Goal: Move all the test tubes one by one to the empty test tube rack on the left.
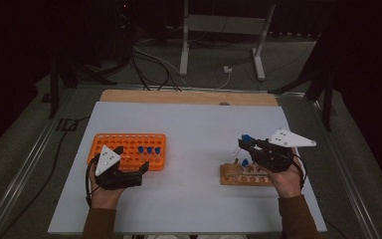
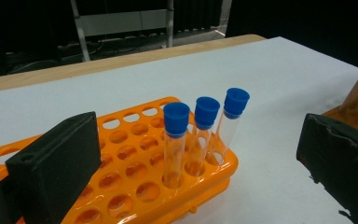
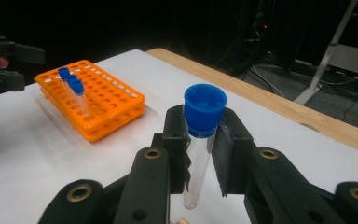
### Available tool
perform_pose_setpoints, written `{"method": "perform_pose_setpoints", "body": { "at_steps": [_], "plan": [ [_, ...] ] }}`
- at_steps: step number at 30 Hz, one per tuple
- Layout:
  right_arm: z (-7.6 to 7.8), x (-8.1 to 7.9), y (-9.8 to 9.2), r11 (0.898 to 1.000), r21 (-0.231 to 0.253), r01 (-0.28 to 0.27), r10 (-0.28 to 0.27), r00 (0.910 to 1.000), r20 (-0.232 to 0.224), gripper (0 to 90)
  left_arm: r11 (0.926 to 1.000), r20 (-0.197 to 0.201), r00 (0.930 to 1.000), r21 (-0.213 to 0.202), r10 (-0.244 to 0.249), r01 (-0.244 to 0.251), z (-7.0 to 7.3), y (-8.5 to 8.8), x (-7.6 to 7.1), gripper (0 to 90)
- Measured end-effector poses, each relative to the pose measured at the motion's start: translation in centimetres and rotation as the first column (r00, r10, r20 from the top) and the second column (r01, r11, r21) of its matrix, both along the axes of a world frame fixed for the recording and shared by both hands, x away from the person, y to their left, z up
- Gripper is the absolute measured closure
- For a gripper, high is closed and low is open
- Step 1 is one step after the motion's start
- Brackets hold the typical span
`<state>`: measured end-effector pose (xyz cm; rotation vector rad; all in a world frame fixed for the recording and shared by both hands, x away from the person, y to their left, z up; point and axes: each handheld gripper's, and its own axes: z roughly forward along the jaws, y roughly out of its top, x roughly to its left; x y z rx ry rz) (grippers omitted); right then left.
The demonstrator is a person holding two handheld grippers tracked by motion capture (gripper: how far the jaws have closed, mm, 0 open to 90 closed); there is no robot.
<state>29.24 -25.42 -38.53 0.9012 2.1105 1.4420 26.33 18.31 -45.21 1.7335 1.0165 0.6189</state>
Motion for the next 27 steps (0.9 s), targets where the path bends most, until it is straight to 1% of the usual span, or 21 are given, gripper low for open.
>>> {"method": "perform_pose_setpoints", "body": {
  "at_steps": [10,13,20,27],
  "plan": [
    [0.3,0.1,2.8,0.999,-0.017,-0.038,0.038,0.9993,0.0,76.5,1.0,0.012,0.9999,-0.009,-0.003,0.003,0.4,-0.2,-0.2,0.8],
    [0.4,0.1,3.5,0.999,-0.019,-0.047,0.047,0.9989,0.002,76.5,0.9999,0.015,0.9999,-0.008,-0.009,0.009,0.5,-0.3,-0.3,0.8],
    [0.4,0.1,5.2,0.997,-0.026,-0.066,0.066,0.9978,-0.01,76.5,0.9996,0.018,0.9995,-0.006,-0.027,0.027,0.7,-0.8,-0.3,0.8],
    [0.2,-0.2,7.0,0.994,-0.052,-0.098,0.097,0.9952,-0.013,76.5,0.999,0.021,0.9988,-0.002,-0.045,0.045,0.8,-1.3,-0.5,0.8]
  ]
}}
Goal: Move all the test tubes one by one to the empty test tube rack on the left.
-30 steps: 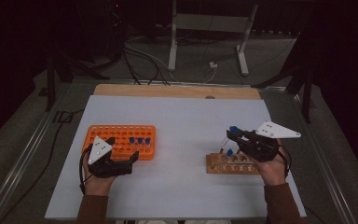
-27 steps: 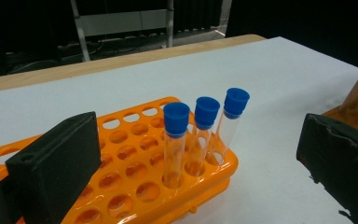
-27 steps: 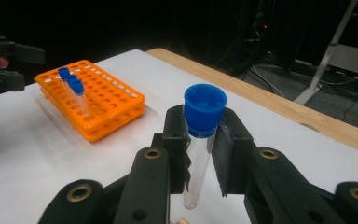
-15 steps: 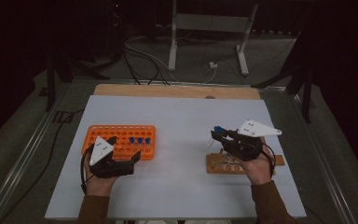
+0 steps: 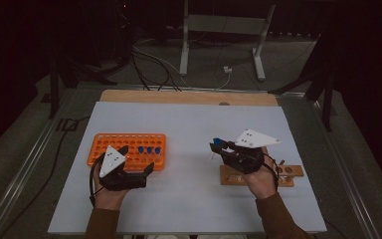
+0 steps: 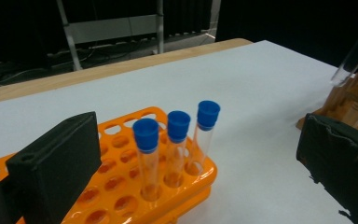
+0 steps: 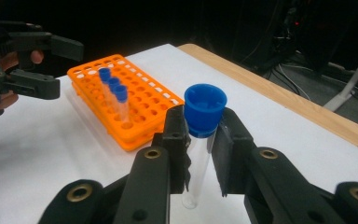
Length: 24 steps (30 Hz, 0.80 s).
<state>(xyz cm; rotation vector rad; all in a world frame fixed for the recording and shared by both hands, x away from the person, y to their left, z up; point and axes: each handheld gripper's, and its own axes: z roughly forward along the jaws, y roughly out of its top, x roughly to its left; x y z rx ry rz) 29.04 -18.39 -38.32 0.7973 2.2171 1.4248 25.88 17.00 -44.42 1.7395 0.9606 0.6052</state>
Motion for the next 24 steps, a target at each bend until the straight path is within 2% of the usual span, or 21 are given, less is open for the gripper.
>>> {"method": "perform_pose_setpoints", "body": {
  "at_steps": [17,24],
  "plan": [
    [-0.1,0.0,3.7,0.999,0.013,-0.048,0.048,0.9987,-0.015,76.5,0.9976,-0.011,0.9976,0.0,-0.069,0.069,0.1,-1.7,0.0,0.9],
    [-0.1,0.0,5.0,0.998,0.017,-0.066,0.066,0.9976,-0.019,76.5,0.9944,-0.008,0.9947,-0.027,-0.102,0.102,0.1,-2.2,0.0,0.9]
  ]
}}
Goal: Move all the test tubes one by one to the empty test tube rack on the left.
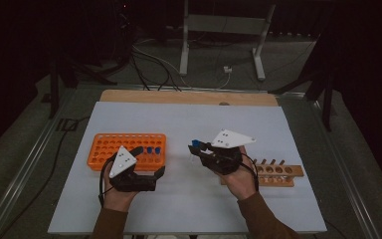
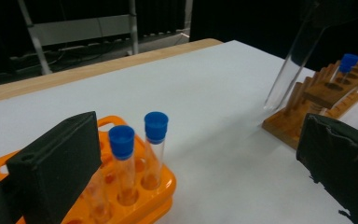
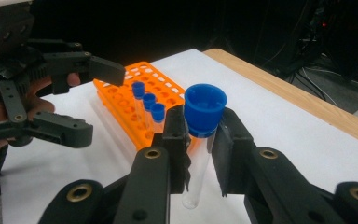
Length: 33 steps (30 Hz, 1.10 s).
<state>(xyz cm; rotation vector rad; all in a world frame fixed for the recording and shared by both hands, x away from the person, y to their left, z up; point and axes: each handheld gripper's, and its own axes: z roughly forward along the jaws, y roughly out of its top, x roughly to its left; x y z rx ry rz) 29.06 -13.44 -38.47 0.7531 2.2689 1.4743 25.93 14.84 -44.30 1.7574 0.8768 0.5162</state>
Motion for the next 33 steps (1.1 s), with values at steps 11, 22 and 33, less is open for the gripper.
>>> {"method": "perform_pose_setpoints", "body": {
  "at_steps": [11,22,33],
  "plan": [
    [-0.7,-0.2,2.2,0.999,-0.006,-0.045,0.045,0.9986,-0.027,76.5,0.9983,0.034,0.9979,-0.019,-0.054,0.055,-0.1,-1.0,-0.1,4.8],
    [-1.1,-0.7,4.3,0.996,-0.013,-0.086,0.085,0.9956,-0.038,76.4,0.9965,0.012,0.9966,-0.015,-0.081,0.082,0.2,-2.5,-0.6,15.6],
    [-1.3,-1.0,4.9,0.994,-0.006,-0.109,0.109,0.993,-0.046,76.5,0.9947,0.01,0.9947,0.006,-0.103,0.103,0.1,-3.3,-0.8,57.5]
  ]
}}
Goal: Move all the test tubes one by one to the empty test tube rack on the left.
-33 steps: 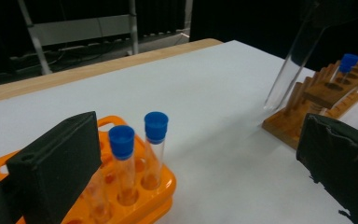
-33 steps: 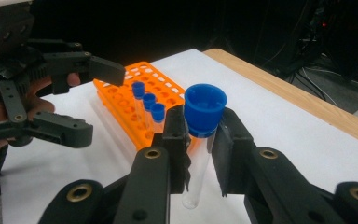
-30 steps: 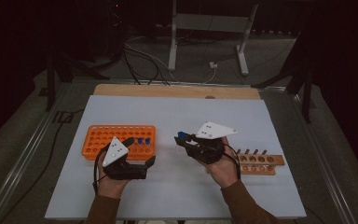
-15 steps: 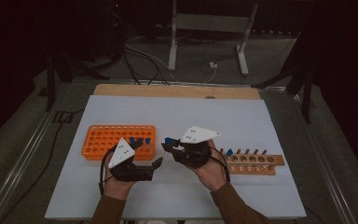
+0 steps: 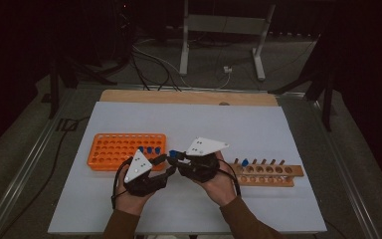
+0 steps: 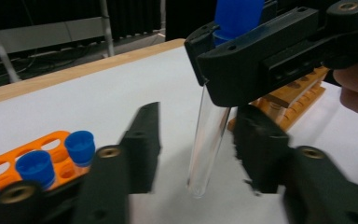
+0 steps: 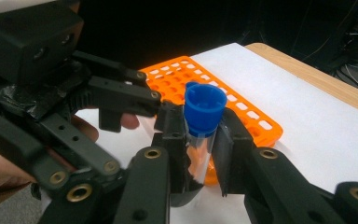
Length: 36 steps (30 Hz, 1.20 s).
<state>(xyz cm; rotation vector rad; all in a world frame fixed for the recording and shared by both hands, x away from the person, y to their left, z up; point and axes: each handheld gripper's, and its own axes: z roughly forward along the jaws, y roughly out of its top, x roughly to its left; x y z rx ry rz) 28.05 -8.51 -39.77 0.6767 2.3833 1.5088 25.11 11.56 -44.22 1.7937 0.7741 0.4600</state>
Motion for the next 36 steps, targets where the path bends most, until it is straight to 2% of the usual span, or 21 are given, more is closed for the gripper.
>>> {"method": "perform_pose_setpoints", "body": {
  "at_steps": [6,12,15,19,23,27,31,36],
  "plan": [
    [0.0,-0.1,0.1,1.0,0.001,-0.005,0.005,1.0,-0.002,76.6,0.9995,0.004,0.9995,-0.013,-0.03,0.03,0.0,0.1,-0.1,72.6],
    [0.0,-0.1,0.1,1.0,0.006,-0.011,0.011,0.9999,-0.005,75.9,0.9988,0.008,0.9988,-0.011,-0.048,0.048,0.1,0.0,-0.2,77.8],
    [0.0,0.0,0.0,1.0,0.013,-0.017,0.017,0.9998,-0.012,68.4,0.9993,0.006,0.9993,-0.01,-0.037,0.037,0.1,0.2,-0.1,78.0],
    [0.0,0.2,-0.3,1.0,0.027,-0.01,0.01,0.9996,-0.026,47.9,0.9999,0.005,1.0,-0.014,-0.008,0.008,0.1,0.7,0.1,78.0],
    [0.1,0.4,-0.8,0.999,0.039,0.004,-0.002,0.9987,-0.051,36.6,0.9996,0.006,0.9998,-0.021,0.016,-0.016,0.2,1.4,0.3,78.0],
    [0.3,0.3,-1.3,0.999,0.032,0.029,-0.028,0.9992,-0.03,28.9,0.9989,0.01,0.9991,-0.024,0.041,-0.041,0.4,2.2,0.4,78.0],
    [0.5,0.2,-2.0,0.996,0.032,0.077,-0.077,0.997,0.001,14.8,0.9973,0.01,0.9978,-0.034,0.065,-0.065,0.5,2.9,0.5,78.0],
    [0.7,0.4,-3.0,0.993,0.045,0.111,-0.111,0.9938,0.006,4.6,0.9946,0.012,0.9956,-0.046,0.093,-0.093,0.7,3.7,0.6,78.0]
  ]
}}
